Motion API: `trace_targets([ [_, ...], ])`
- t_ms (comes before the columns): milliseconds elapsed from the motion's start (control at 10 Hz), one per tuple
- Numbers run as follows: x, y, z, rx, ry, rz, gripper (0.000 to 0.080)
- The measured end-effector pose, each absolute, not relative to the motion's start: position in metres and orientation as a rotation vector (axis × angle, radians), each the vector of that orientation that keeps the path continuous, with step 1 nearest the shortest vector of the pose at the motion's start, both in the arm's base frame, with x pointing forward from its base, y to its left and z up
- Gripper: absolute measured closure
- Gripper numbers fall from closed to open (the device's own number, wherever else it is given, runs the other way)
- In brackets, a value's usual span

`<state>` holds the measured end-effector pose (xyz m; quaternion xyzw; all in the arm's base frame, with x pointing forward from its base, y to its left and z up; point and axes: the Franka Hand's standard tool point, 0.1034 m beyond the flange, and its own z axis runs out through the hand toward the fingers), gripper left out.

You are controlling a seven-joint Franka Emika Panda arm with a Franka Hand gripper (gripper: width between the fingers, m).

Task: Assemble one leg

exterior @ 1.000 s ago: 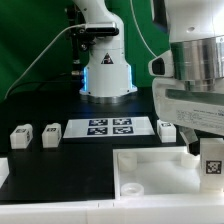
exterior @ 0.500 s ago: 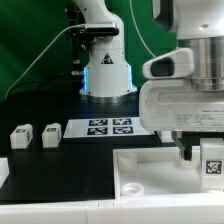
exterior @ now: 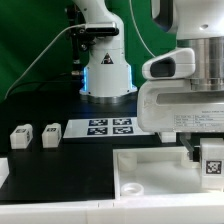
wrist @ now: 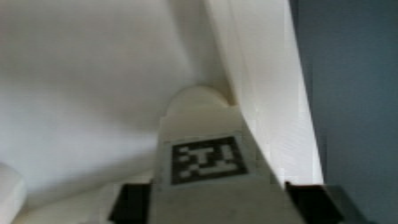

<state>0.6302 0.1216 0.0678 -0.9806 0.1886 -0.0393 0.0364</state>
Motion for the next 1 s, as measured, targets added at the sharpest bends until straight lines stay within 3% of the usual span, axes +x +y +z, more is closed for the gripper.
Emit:
trace_targets([
  [100,0.6303,0.1213,0.0678,-2.963,0.764,-0.113,0.0505],
  [800,0.6301,0.1213,0.0644,-1.983,2.158,0.031,0.0505],
  [1000,0.63,0.1227,0.0641,-1.906,2.212,0.041,0.0505],
])
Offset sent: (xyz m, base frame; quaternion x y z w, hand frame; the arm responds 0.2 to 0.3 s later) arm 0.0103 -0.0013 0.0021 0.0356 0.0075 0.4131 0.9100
